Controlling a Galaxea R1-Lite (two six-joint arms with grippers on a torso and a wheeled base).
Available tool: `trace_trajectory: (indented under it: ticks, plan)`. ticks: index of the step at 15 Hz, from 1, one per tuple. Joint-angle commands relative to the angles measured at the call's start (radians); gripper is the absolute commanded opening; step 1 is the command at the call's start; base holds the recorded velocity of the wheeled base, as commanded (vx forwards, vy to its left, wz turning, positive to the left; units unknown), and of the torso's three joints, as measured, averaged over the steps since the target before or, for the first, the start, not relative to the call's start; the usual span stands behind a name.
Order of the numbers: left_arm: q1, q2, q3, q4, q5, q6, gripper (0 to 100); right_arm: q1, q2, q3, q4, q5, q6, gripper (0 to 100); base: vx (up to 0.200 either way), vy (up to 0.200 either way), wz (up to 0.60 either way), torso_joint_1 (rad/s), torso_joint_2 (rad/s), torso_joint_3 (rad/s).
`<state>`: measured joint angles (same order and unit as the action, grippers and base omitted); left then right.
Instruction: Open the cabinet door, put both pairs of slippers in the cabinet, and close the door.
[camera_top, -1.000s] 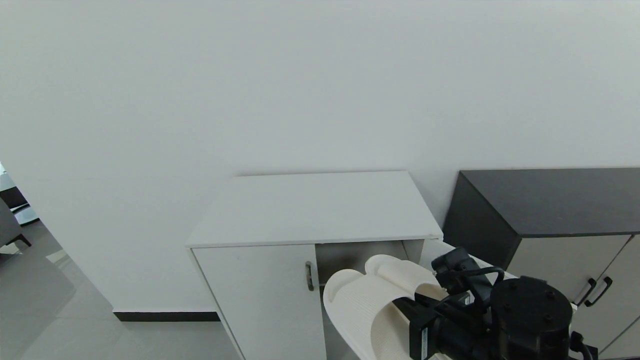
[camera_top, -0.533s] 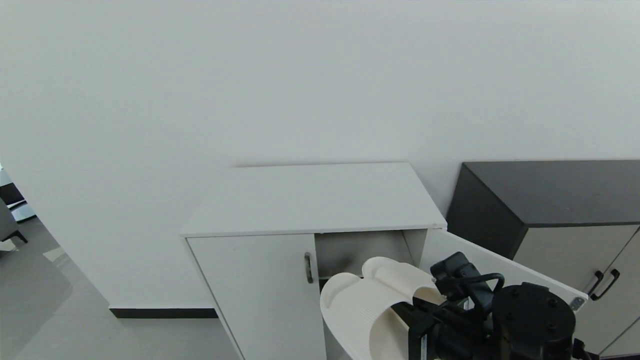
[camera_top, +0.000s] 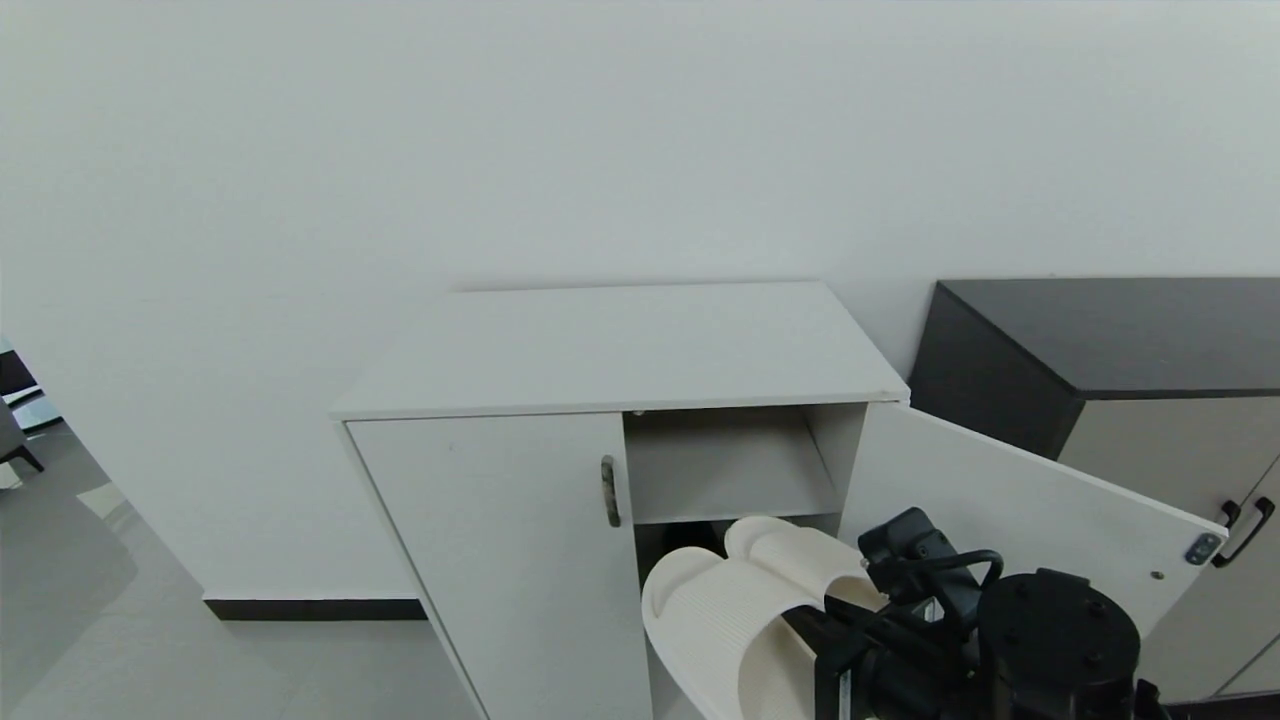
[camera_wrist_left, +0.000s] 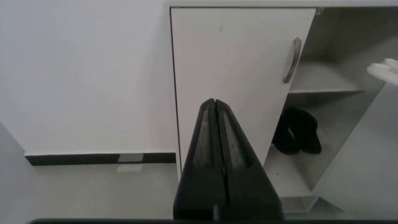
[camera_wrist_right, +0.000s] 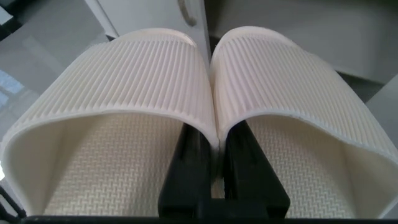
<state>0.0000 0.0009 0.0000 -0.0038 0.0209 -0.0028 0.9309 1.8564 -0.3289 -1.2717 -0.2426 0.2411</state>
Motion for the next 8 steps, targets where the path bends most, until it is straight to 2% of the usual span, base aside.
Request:
trace_trajectory:
  ticks: [1, 8]
  plan:
    - [0.000, 0.001, 0.000, 0.001, 0.001, 0.000, 0, 0.003, 0.020, 0.005, -0.012, 0.000, 0.000, 0, 0.000, 0.000, 0.00, -0.242, 0.54, 0.295]
    - [0.000, 0.001, 0.000, -0.001, 0.001, -0.002, 0, 0.014, 0.044, 0.024, -0.063, 0.006, -0.002, 0, 0.000, 0.000, 0.00, -0.218, 0.51, 0.286]
